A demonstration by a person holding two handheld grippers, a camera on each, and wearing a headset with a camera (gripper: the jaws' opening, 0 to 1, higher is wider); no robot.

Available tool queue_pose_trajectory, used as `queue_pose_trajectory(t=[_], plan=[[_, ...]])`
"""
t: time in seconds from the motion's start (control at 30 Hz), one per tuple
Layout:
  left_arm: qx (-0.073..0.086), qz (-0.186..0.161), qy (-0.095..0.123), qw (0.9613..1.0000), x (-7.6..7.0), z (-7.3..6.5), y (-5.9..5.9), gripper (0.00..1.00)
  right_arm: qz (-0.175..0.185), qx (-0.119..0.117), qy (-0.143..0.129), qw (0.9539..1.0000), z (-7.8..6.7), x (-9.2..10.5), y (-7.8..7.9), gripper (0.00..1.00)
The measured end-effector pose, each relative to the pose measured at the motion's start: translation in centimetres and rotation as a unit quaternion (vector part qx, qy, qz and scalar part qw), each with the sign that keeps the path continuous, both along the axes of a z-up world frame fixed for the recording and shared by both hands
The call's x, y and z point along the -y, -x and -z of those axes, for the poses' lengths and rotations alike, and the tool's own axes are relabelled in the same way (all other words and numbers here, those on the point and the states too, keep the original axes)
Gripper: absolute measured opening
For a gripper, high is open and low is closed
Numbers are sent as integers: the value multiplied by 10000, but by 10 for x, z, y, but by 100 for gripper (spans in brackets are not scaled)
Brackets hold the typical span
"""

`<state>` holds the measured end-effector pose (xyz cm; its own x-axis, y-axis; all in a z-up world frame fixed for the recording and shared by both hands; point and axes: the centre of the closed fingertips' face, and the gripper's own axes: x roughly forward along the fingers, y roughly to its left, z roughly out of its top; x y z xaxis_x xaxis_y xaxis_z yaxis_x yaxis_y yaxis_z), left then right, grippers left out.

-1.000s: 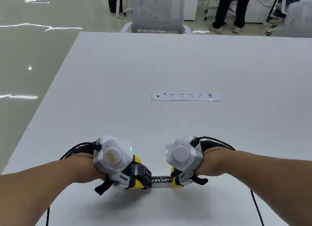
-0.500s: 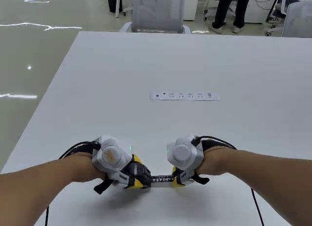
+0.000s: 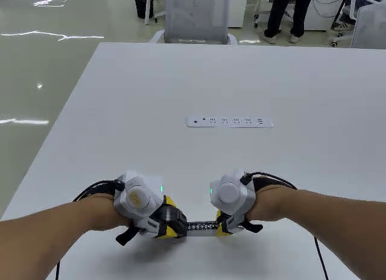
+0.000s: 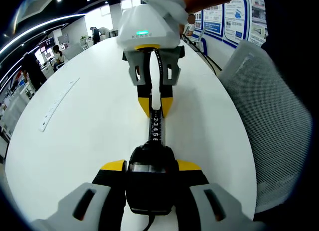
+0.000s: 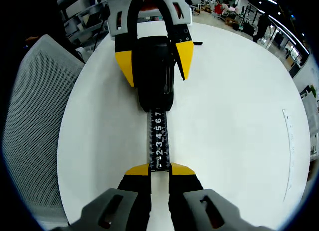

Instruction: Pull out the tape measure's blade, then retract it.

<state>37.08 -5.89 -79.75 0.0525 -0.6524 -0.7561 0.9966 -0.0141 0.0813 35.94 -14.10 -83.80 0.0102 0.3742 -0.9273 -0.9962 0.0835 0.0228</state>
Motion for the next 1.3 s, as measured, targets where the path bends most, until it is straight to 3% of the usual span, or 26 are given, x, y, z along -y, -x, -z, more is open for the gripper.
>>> queue_pose_trajectory(t=[0.53, 1.3], plan=[[-2, -11, -32, 10000, 1, 1, 0, 32, 11, -5, 97, 10000, -1, 22, 1, 11], [-13, -3, 25, 10000, 2, 1, 1, 33, 94, -9, 181, 9998, 0, 39, 3, 11]])
